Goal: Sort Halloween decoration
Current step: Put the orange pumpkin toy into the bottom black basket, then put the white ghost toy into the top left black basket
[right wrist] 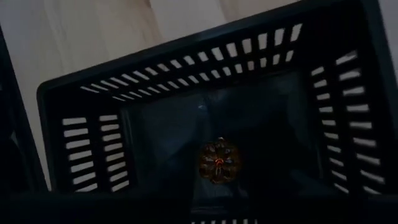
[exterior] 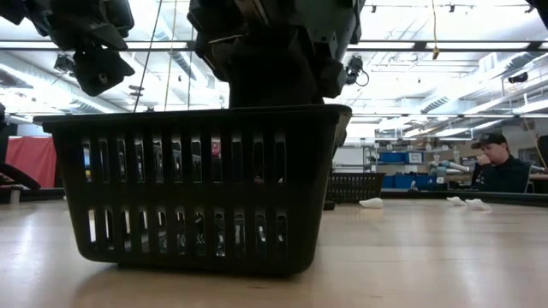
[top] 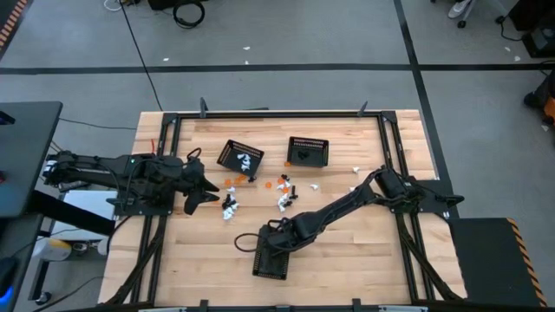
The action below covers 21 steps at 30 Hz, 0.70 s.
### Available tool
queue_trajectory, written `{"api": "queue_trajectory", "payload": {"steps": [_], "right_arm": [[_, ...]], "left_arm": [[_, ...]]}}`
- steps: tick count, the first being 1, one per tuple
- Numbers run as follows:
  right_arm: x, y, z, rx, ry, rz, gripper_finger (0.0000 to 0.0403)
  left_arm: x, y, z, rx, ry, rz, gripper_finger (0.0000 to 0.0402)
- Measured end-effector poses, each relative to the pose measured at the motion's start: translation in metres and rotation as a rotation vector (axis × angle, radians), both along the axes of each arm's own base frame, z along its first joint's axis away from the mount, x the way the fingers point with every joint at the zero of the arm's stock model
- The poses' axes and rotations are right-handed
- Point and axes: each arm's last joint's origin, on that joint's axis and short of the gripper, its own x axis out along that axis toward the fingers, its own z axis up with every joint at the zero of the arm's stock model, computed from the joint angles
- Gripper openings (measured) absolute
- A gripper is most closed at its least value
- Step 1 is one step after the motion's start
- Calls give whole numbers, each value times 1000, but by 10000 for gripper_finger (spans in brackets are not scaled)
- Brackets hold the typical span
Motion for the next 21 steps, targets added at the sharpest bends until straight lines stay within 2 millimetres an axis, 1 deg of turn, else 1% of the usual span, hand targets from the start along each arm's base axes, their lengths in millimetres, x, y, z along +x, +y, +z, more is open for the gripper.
{"api": "queue_trajectory", "payload": {"steps": [5,8,10,12,15,18,21], "right_arm": [[2,-7,0,6,6,-11,157],[5,-13,0,64,25,-2,159],[5,-16,4,114,42,0,159],[3,-20,14,138,38,-17,159],[-2,-25,37,125,-2,-53,160],[-8,-32,57,58,-38,-86,160],[-15,-44,72,-26,-50,-115,160]], "left_arm": [[-1,0,-2,27,16,-14,183],[-2,1,-4,48,42,-11,183],[-3,1,-5,45,56,-8,183],[-4,1,-7,37,78,-2,183],[-6,1,-9,15,109,15,183],[-4,3,-10,4,124,34,183],[1,4,-18,6,202,44,182]]}}
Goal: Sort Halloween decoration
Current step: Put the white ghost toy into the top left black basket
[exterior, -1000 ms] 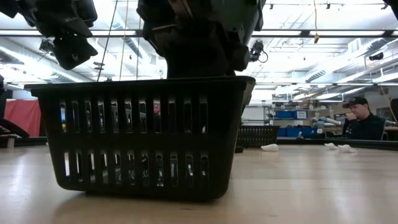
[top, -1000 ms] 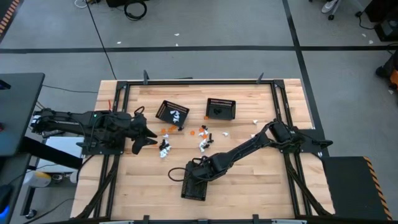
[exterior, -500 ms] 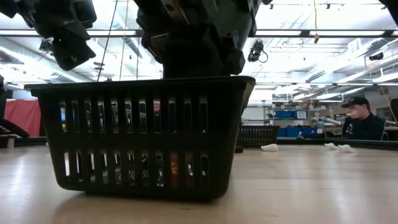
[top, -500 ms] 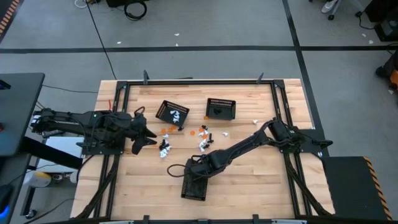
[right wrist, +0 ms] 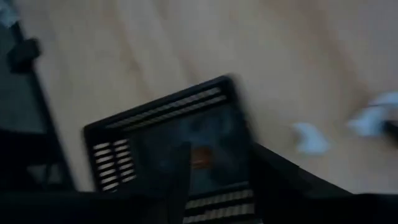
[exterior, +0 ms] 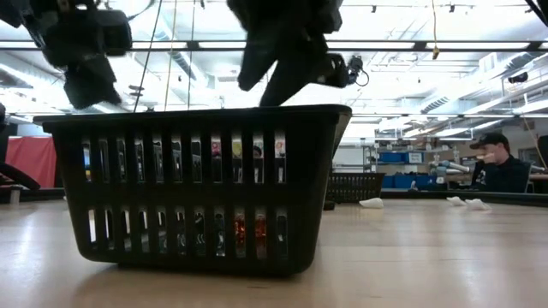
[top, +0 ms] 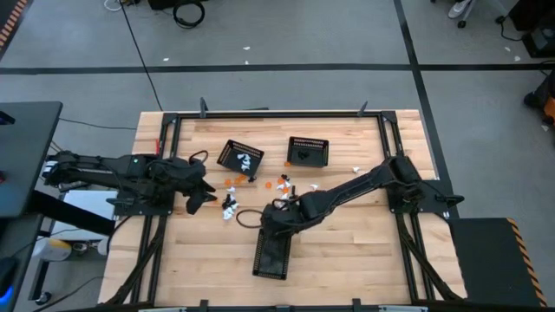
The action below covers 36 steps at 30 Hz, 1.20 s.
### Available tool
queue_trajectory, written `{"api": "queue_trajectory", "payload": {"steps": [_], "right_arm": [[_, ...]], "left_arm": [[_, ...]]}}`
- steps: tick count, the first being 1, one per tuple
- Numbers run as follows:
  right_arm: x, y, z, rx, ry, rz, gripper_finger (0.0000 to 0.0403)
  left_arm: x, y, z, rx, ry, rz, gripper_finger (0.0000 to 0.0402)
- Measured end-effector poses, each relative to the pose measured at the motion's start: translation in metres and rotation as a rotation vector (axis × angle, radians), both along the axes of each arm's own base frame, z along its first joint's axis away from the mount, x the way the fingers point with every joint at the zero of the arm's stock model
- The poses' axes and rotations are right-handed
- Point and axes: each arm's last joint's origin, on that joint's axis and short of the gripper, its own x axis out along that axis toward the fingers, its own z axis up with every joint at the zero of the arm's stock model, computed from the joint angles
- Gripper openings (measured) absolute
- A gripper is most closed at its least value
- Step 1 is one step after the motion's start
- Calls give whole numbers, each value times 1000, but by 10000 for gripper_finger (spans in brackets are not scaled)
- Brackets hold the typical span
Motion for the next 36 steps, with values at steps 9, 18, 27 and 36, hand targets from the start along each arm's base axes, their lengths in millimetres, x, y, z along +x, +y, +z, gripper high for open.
{"api": "queue_trajectory", "payload": {"steps": [9,18,27,36], "right_arm": [[-16,-31,27,-168,27,8,160],[-32,-56,50,-261,62,94,160],[-75,-101,96,-399,49,56,160],[-126,-131,116,-397,-135,-59,160]], "left_arm": [[33,15,-32,4,234,126,174],[50,44,-59,-33,370,345,174],[52,35,-62,-112,406,183,173],[36,22,-68,-27,591,83,173]]}}
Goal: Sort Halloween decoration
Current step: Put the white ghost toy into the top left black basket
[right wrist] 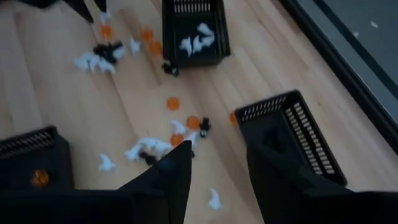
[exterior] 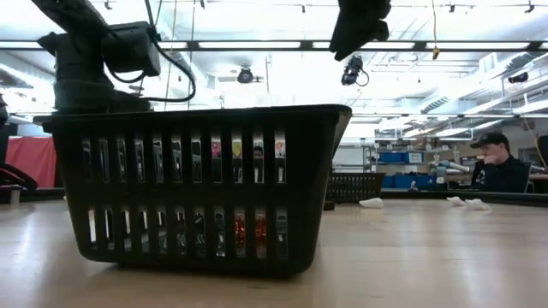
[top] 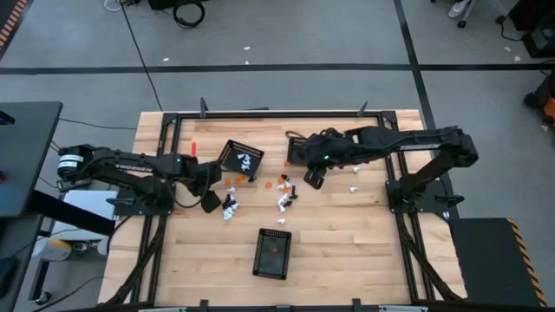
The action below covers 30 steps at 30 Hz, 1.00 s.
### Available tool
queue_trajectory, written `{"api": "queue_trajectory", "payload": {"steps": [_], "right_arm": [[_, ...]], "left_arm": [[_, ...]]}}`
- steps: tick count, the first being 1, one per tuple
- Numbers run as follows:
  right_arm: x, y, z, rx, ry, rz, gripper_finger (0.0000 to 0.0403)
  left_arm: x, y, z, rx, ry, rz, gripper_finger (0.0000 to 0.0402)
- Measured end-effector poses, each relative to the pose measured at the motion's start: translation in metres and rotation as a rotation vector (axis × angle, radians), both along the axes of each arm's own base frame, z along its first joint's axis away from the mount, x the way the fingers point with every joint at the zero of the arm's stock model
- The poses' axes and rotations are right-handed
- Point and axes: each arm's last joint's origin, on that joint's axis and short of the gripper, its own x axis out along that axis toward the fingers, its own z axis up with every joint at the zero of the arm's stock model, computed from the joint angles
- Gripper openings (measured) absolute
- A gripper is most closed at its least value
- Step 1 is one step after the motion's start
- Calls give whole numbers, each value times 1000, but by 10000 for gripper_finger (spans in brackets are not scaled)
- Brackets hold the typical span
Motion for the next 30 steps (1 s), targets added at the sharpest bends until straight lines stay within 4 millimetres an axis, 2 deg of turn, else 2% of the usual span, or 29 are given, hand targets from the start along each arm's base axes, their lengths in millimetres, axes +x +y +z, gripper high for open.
{"api": "queue_trajectory", "payload": {"steps": [6,10,15,20,24,30], "right_arm": [[-8,-9,-13,11,-59,-7,160],[-6,-14,-24,32,-61,28,160],[-5,-21,-30,34,-55,19,160],[-6,-32,-29,20,-56,-7,160],[-7,-36,-29,28,-57,-7,160],[-5,-42,-27,-6,-71,34,160]], "left_arm": [[-2,-5,14,136,87,-68,173],[-1,-6,15,139,76,-127,173],[17,-12,22,8,-158,-225,173],[24,-21,25,126,-238,-353,173],[25,-18,25,224,-226,-318,173],[38,-7,12,193,-195,-170,173]]}}
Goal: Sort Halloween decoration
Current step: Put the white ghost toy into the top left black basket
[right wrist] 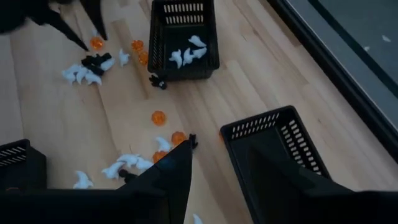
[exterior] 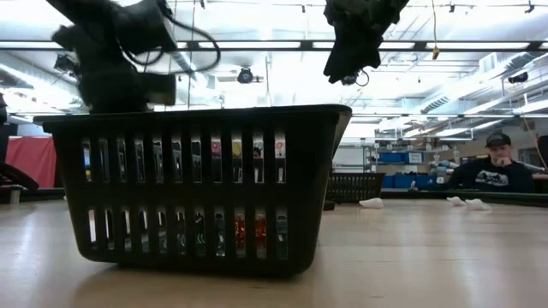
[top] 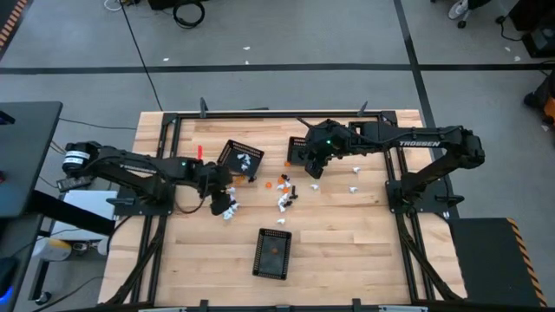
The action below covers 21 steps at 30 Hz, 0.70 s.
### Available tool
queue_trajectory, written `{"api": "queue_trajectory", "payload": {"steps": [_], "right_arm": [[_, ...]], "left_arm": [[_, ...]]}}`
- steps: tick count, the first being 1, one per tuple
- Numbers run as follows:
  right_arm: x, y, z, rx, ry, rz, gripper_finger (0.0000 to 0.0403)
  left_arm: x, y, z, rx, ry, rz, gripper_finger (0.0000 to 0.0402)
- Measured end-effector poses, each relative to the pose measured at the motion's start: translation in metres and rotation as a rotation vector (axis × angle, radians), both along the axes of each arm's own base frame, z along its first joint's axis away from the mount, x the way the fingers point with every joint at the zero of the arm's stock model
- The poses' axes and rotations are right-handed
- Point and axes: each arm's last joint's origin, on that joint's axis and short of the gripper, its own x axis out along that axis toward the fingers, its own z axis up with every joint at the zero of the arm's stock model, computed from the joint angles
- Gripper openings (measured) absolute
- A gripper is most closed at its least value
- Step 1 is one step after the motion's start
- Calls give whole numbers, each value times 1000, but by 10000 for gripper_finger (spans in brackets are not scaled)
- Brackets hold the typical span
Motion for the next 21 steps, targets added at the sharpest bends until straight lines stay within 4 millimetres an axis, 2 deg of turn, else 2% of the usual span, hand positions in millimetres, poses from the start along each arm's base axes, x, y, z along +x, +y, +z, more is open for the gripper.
{"api": "queue_trajectory", "payload": {"steps": [9,21], "right_arm": [[-1,-11,0,30,-4,32,160],[-1,-11,1,24,-12,61,160]], "left_arm": [[16,6,-21,72,31,85,173],[28,7,-48,86,111,87,173]]}}
